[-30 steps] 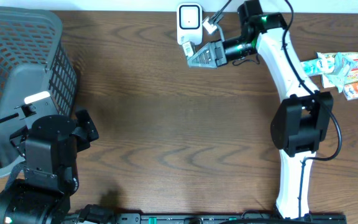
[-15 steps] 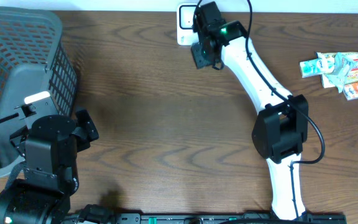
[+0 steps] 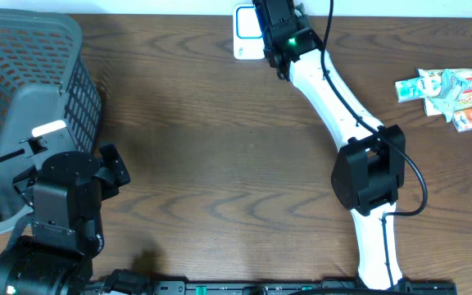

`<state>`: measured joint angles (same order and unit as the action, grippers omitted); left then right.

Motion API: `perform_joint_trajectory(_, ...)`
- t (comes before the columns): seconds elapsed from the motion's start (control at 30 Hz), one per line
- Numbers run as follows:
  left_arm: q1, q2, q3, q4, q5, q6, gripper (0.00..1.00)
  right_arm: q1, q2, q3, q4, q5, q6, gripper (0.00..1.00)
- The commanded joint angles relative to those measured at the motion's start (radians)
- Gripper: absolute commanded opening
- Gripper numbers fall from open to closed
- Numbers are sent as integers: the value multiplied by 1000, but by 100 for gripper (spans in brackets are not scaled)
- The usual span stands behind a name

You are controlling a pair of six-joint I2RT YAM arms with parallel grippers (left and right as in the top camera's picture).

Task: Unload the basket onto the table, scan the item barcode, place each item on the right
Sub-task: 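Rotate and hold the Zam-Buk tin in front of the scanner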

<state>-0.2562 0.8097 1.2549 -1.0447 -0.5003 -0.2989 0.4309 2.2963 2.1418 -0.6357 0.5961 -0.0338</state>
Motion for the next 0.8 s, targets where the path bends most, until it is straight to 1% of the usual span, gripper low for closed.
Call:
perform_joint_trajectory(0.0, 2, 0, 10, -2, -9, -2, 98, 8, 23, 3, 61, 98, -159, 48)
perform_joint_trajectory(0.1, 2, 0, 10, -2, -9, -2, 98, 16, 48, 3, 154, 156, -271, 50)
perform_joint_trajectory(0.2, 2, 0, 10, -2, -9, -2, 98, 21, 70, 3, 241, 161, -381, 51)
perform_joint_trajectory(0.3, 2, 0, 10, -2, -9, -2, 98, 23, 78, 3, 325, 159, -395, 48)
perform_joint_trajectory(0.37, 2, 0, 10, -2, -9, -2, 98, 26, 78, 3, 373, 142, -410, 48)
perform_joint_trajectory(0.5, 2, 0, 10, -2, -9, -2, 98, 39, 79, 3, 438, 69, -475, 49)
perform_joint_trajectory(0.57, 2, 0, 10, -2, -8, -2, 98, 43, 86, 3, 466, 35, -485, 51)
perform_joint_trajectory(0.63, 2, 0, 10, -2, -9, -2, 98, 48, 98, 3, 513, 29, -496, 52)
perform_joint_trajectory(0.77, 2, 0, 10, -2, -9, -2, 98, 64, 152, 3, 617, 30, -581, 51)
